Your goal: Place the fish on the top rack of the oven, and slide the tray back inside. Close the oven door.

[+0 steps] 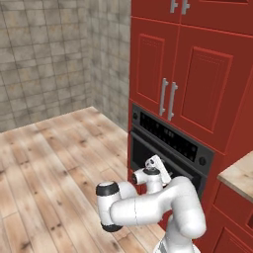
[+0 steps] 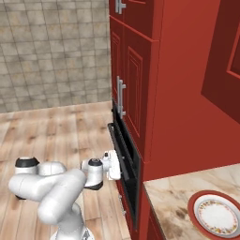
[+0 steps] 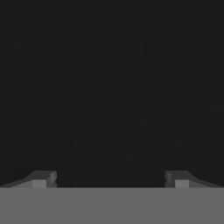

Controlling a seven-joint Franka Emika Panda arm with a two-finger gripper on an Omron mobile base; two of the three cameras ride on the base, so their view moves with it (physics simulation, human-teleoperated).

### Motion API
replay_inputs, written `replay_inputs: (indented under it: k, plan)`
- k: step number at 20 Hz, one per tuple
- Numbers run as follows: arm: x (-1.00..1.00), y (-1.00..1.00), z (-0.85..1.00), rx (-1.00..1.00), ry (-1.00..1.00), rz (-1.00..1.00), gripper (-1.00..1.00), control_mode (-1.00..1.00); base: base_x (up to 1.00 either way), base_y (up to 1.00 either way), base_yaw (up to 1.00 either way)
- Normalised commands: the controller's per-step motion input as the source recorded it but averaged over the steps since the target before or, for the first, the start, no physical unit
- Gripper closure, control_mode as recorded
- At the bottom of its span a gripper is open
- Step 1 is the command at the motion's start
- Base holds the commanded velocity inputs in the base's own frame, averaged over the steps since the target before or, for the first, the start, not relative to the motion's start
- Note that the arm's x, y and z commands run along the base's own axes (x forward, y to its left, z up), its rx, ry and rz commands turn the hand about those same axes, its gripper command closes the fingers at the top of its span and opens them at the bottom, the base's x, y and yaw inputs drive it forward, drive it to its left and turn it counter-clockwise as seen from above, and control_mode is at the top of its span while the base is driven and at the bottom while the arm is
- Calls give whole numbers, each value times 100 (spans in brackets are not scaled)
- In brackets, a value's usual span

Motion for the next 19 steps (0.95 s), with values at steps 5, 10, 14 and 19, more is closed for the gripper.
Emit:
replay_inputs:
  k: [5, 10, 14, 19]
  plan:
    - [62, -100, 0, 24, 0, -3, -100, -100, 0, 0, 0]
    - [33, -87, -13, 25, 0, -1, -100, -100, 0, 0, 0]
    - [0, -53, 0, 14, 0, -3, -100, -100, 0, 0, 0]
    - [0, -28, 0, 6, 0, 0, -100, -100, 0, 0, 0]
